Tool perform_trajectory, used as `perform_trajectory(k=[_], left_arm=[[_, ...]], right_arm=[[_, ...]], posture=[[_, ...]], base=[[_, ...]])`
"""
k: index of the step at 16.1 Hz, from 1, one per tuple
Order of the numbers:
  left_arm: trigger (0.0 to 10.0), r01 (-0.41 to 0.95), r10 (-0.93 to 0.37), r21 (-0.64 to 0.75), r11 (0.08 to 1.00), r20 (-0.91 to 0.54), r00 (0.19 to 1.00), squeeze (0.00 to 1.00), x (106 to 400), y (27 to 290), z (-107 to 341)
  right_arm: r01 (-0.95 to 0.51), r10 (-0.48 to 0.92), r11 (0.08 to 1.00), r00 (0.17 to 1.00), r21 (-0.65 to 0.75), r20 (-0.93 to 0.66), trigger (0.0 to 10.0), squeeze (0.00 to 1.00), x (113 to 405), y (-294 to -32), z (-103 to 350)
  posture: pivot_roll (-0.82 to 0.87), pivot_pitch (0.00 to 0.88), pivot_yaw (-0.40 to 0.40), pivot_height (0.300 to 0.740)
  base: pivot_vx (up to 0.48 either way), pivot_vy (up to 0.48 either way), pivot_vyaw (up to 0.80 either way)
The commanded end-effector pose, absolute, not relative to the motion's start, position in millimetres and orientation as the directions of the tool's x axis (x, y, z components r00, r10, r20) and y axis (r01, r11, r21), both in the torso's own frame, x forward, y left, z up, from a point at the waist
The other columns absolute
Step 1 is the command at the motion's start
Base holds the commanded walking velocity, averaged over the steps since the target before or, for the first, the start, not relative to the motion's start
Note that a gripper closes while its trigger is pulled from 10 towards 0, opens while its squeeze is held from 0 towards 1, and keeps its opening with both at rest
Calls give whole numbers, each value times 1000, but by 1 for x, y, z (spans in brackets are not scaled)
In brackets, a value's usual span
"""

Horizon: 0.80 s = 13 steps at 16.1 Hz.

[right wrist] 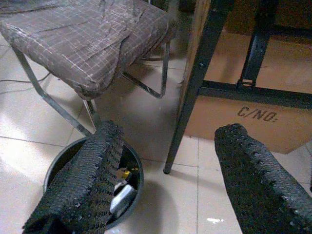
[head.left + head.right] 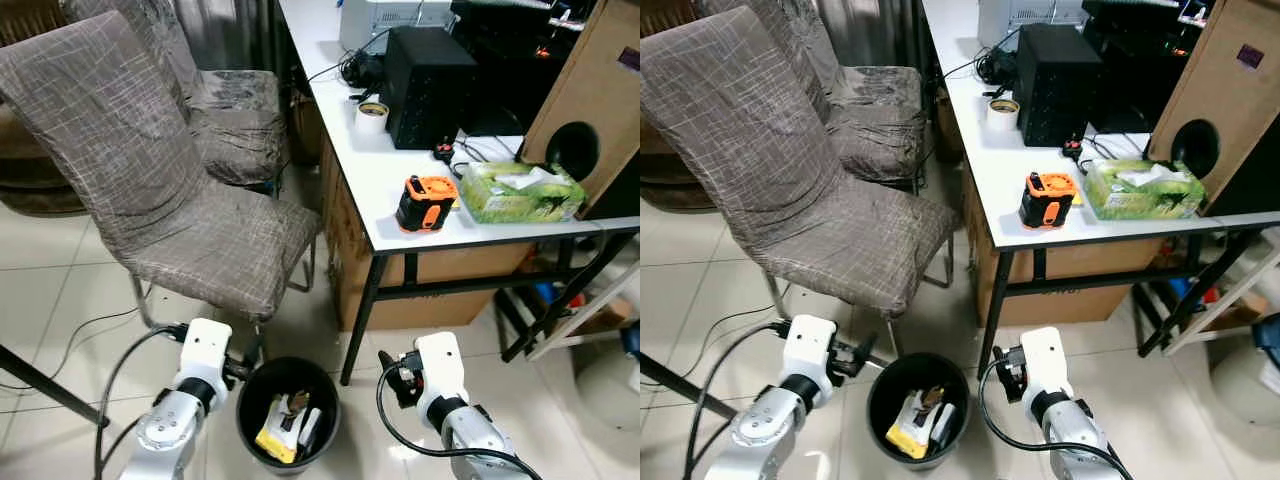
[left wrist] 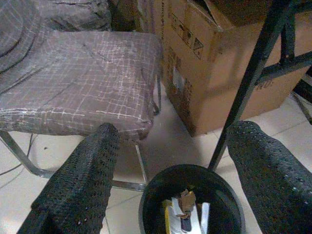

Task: Picking trash to rubbish bin

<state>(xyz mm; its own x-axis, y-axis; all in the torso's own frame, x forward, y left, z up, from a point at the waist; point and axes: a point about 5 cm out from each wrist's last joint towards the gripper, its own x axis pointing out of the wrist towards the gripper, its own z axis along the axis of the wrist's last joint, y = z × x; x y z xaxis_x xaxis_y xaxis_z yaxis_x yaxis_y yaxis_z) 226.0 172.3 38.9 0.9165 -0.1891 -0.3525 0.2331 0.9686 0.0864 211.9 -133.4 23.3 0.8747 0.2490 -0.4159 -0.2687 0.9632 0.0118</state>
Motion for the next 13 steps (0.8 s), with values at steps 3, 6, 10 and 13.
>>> perform_trajectory(k=[3,6,10,13], left_arm=[[10000,227,-181,98,969,-341,923,0,232,174,47],[10000,246,-199,101,964,-339,919,0,237,171,48],[10000,255,-208,95,962,-343,916,0,239,170,49],[10000,277,-230,104,955,-329,916,0,257,170,58]], right_arm=[[-291,270,957,876,8,-400,10000,0,218,-132,26],[-272,255,962,884,12,-392,10000,0,223,-132,26],[-258,241,966,886,11,-396,10000,0,221,-136,25],[-229,225,973,893,36,-390,10000,0,229,-132,25]], posture=[[-54,0,-41,740],[-48,0,-37,740],[-57,0,-26,740],[-44,0,0,740]], base=[[0,0,0],[0,0,0],[0,0,0],[0,0,0]])
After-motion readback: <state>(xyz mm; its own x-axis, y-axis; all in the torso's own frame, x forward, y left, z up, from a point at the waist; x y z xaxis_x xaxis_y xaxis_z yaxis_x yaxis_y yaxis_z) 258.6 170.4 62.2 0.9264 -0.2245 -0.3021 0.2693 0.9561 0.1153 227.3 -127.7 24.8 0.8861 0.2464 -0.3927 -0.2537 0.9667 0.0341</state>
